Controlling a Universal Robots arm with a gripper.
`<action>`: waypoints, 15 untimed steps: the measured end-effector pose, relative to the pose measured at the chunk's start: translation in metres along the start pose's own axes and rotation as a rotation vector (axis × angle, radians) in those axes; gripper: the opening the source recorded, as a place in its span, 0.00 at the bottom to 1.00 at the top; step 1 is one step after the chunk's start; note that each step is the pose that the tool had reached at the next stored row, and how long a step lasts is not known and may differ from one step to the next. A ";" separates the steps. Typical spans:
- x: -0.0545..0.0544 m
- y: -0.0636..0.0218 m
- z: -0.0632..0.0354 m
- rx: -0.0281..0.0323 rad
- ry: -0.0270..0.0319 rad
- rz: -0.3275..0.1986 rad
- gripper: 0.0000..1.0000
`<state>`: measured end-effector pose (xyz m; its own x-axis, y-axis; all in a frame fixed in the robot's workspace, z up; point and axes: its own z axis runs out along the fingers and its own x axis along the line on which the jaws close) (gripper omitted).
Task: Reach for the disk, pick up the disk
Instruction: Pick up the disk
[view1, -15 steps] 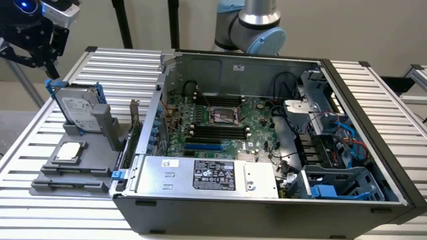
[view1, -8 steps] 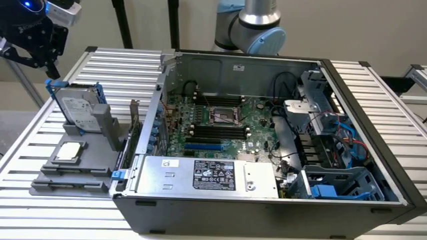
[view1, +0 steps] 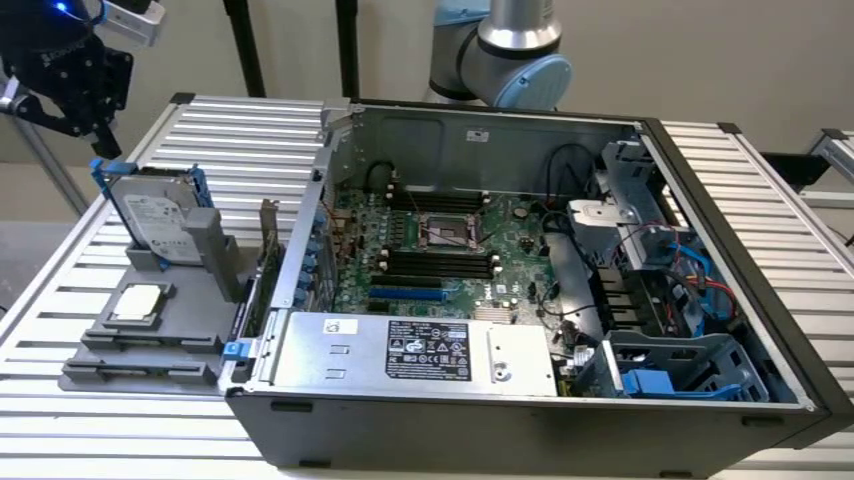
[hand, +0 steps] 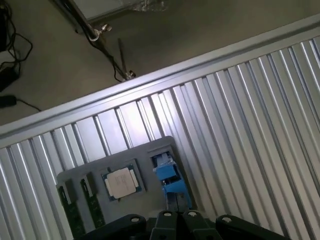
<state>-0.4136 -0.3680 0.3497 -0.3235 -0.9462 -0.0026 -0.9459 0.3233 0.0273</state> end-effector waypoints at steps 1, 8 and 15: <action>0.000 0.0000 0.0000 -0.0001 0.0006 -0.019 0.11; 0.000 0.0000 0.0000 -0.0004 0.0040 -0.146 0.11; -0.001 -0.0015 0.0004 -0.0008 0.0069 -0.249 0.11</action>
<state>-0.4120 -0.3680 0.3493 -0.0803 -0.9968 -0.0025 -0.9964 0.0802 0.0276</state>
